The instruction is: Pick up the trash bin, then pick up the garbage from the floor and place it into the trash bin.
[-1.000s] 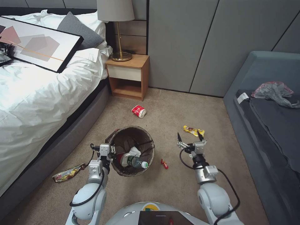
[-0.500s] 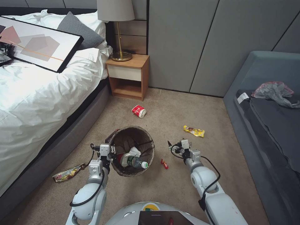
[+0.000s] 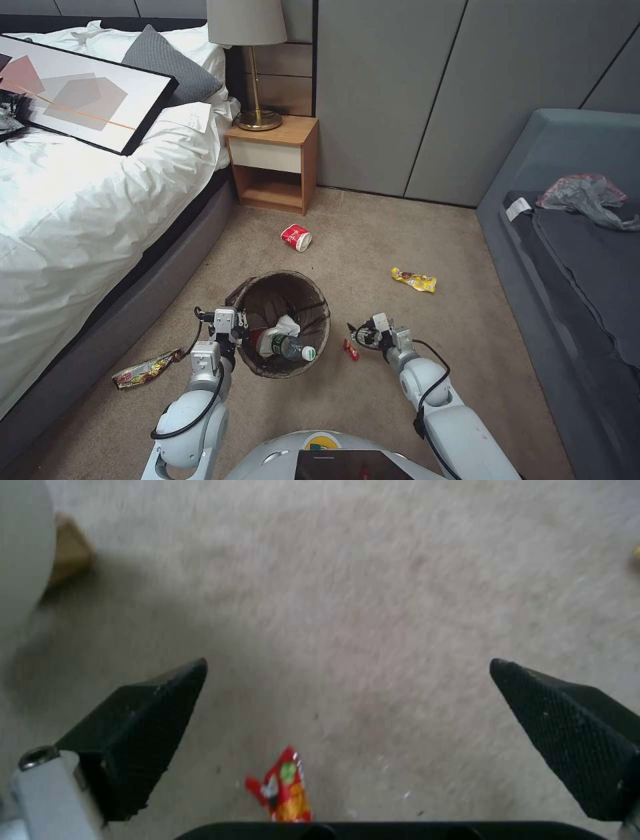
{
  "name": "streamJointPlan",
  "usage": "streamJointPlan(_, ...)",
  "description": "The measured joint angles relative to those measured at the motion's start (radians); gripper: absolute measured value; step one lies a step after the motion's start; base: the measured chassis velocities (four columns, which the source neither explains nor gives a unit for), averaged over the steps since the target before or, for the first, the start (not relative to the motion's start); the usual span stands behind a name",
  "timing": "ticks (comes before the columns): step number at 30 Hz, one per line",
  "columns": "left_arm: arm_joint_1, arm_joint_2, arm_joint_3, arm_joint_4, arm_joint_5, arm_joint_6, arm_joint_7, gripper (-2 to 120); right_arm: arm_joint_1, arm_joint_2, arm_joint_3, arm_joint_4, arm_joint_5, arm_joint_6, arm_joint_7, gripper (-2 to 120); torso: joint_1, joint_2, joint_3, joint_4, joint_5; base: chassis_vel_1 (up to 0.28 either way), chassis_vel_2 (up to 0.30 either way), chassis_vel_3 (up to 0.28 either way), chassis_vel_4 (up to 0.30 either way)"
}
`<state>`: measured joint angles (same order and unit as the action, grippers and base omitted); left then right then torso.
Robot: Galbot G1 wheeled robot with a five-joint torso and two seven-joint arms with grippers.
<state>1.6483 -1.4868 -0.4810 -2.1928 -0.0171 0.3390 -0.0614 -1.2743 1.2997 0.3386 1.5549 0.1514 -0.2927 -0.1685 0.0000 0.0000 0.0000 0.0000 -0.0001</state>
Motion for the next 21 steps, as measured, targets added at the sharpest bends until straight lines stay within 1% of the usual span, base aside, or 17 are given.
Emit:
streamJointPlan(3,0.002,0.0,0.0,0.001,0.001,0.0,0.0,3,0.004,0.005,-0.014,-0.034,-0.02,0.013,-0.016,100,0.0,0.0,0.0,0.0001,0.0,0.0,0.0,0.0,0.0)
streamJointPlan(21,0.002,-0.001,0.006,0.0,0.005,0.0,0.0,3,-0.007,0.01,-0.038,-0.106,-0.073,0.063,-0.034,100,0.0,0.0,0.0,0.0,0.0,0.0,0.0,0.0,0.0)
